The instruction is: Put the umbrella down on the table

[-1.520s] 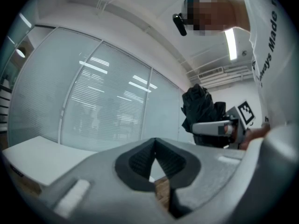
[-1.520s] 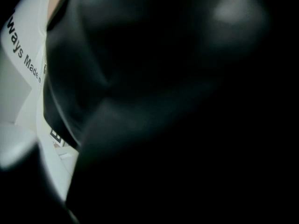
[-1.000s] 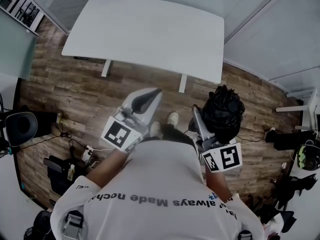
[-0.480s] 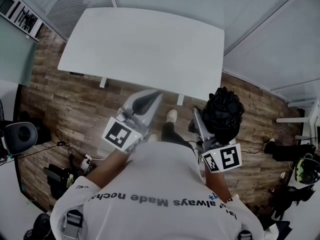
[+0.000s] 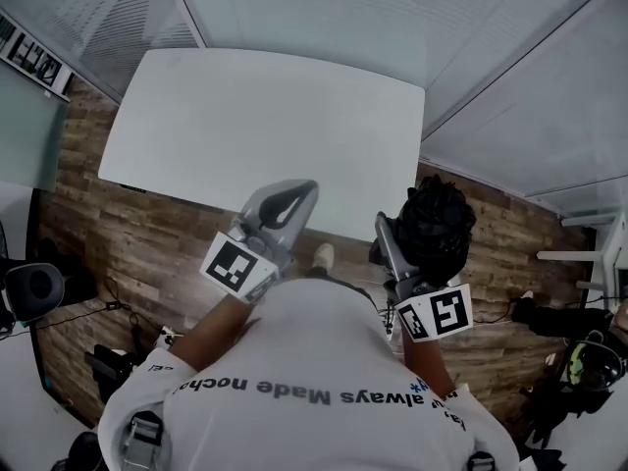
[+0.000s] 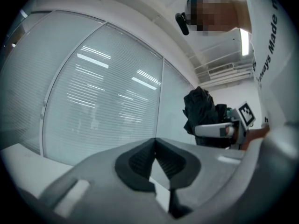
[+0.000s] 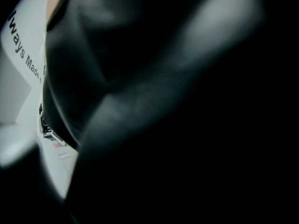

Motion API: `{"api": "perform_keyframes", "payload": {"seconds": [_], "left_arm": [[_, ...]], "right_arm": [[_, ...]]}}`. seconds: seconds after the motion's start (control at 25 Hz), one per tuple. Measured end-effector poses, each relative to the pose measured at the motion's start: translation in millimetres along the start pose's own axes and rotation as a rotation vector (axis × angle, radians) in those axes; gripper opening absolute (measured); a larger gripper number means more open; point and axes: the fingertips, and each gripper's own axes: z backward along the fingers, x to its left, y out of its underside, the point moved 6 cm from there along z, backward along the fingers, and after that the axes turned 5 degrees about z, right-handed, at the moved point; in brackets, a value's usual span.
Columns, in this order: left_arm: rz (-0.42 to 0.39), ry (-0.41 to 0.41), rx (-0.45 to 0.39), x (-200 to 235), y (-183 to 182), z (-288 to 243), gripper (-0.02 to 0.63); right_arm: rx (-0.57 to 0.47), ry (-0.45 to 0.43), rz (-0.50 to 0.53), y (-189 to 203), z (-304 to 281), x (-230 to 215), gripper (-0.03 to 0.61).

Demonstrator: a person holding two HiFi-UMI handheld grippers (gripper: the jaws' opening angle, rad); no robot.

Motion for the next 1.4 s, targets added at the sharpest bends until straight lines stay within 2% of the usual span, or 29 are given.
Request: {"api": "perform_keyframes", "payload": {"seconds": [0.24,0.52,0.84,1.16,1.4], "left_arm": [[-0.016,0.007,0.0,15,-6,-78,0.003],[-0.014,0.001,0.004,29,-5,-115,0.003],[-0.014,0.015,0.013,55,-8,-118,0.003],[0.003,0.052,0.022,84,-23,-107,0.003],[-0.018,0.063,0.022,101,-23,-99,0.003]], "right_arm": [[-0.007,-0.01,-0.009,-1,-24,-70,0.242],[-0.003,-0.018,-0.014,3,-45,-105,0.242],[-0.004,-0.011,-0.014,4,-70,-100,0.242],[-0.008,0.037,-0.013,-4,-96,-81,0.242],[0.003,0.055,-0.008,-1,-105,-72,0.242]]}}
